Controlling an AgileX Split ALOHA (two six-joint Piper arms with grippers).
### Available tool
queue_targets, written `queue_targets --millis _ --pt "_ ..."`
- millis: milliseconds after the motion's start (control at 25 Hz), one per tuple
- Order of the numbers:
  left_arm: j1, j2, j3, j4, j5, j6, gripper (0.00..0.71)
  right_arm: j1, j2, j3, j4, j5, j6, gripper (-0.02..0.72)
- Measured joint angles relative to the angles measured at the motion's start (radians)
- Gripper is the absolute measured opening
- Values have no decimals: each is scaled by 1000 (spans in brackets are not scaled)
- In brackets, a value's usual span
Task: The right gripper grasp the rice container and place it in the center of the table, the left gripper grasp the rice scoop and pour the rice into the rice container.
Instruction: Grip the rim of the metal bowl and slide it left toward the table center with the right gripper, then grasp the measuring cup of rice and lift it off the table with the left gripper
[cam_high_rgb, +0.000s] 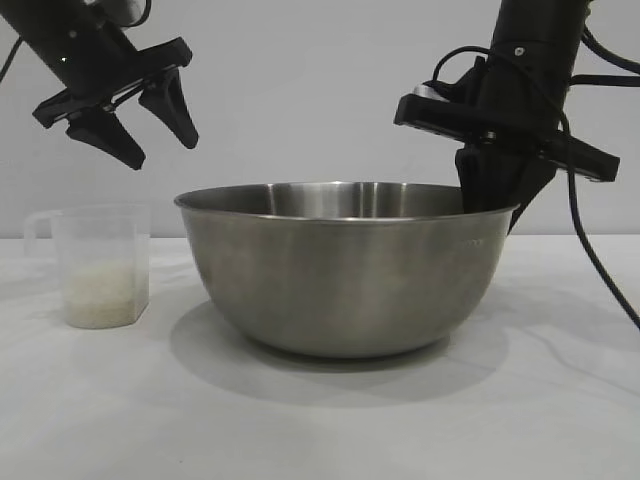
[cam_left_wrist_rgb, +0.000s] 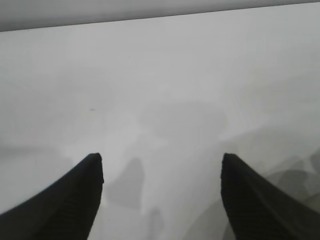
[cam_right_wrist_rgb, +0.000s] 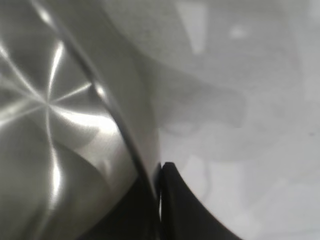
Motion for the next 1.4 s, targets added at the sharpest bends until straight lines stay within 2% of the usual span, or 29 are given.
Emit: queue_targets --millis 40,80,200,240,320,360,480,600,800,880,1200,1400 --pt "0 0 0 0 0 0 442 0 0 0 0 -5 0 48" --pt "0 0 0 0 0 0 442 0 0 0 0 -13 0 48" --pt "0 0 0 0 12 0 442 0 0 -2 -4 -19 0 262" --pt "0 0 0 0 12 0 442 0 0 -23 -6 -11 0 394" --pt "0 0 0 0 14 0 442 0 0 -60 -8 22 0 506" --pt "0 0 0 0 14 0 442 0 0 -86 -15 40 0 531" --pt "0 0 0 0 14 0 442 2 0 -181 -45 60 0 528" --pt "0 0 0 0 14 0 442 2 -6 -264 -108 65 0 528" --pt "0 0 0 0 14 0 442 -7 -53 -304 -286 77 0 528" --pt "0 0 0 0 14 0 442 -36 -76 -306 -328 79 0 528" --pt "0 0 0 0 14 0 442 -206 -227 -297 -348 87 0 528" --pt "0 0 0 0 14 0 442 -291 -407 -161 -348 88 0 528"
